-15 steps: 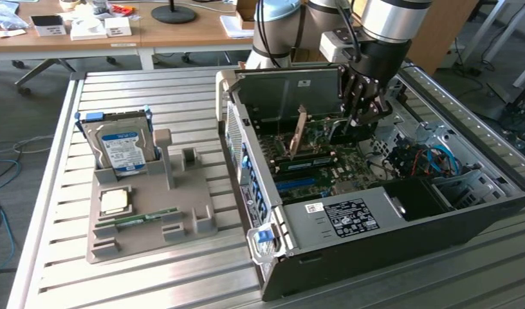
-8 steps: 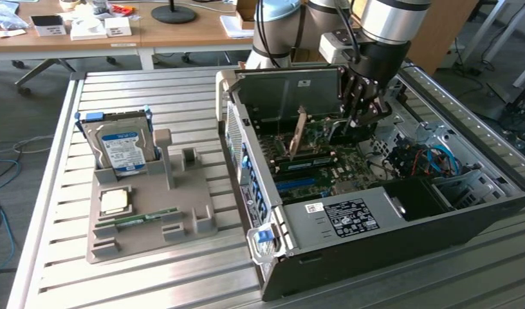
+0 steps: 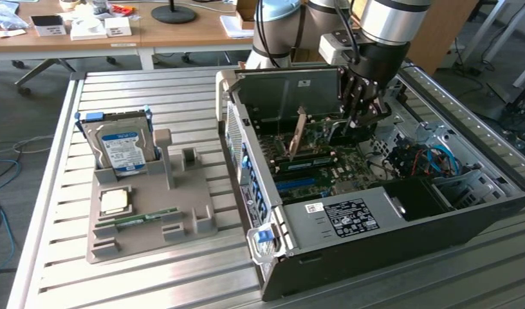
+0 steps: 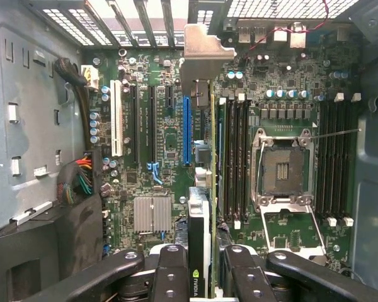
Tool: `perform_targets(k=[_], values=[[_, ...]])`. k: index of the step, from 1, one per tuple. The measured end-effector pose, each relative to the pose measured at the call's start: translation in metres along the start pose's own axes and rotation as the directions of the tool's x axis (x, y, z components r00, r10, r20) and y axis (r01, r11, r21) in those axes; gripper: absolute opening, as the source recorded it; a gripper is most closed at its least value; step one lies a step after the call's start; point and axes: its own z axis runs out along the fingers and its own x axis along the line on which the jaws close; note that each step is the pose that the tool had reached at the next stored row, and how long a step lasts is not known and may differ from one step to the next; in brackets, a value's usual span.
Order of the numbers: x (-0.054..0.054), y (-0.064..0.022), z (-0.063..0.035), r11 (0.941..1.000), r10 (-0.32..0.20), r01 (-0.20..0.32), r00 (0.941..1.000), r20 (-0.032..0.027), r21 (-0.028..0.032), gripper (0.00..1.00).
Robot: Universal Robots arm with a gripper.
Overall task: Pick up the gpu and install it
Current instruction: 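Insert the gpu into the slot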
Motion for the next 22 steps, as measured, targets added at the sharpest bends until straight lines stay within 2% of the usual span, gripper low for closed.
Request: perform_targets(k=[5, 15, 22], values=[[0.0, 0.0, 0.0004, 1.0, 0.0, 0.0, 1.0, 0.0002, 0.0001, 0.27], [0.0, 0.0008, 0.0113, 1.0, 0.0, 0.0, 1.0, 0.0001, 0.0, 0.27], [0.0, 0.002, 0.0123, 1.0, 0.0, 0.0, 1.0, 0.0001, 0.0001, 0.27]])
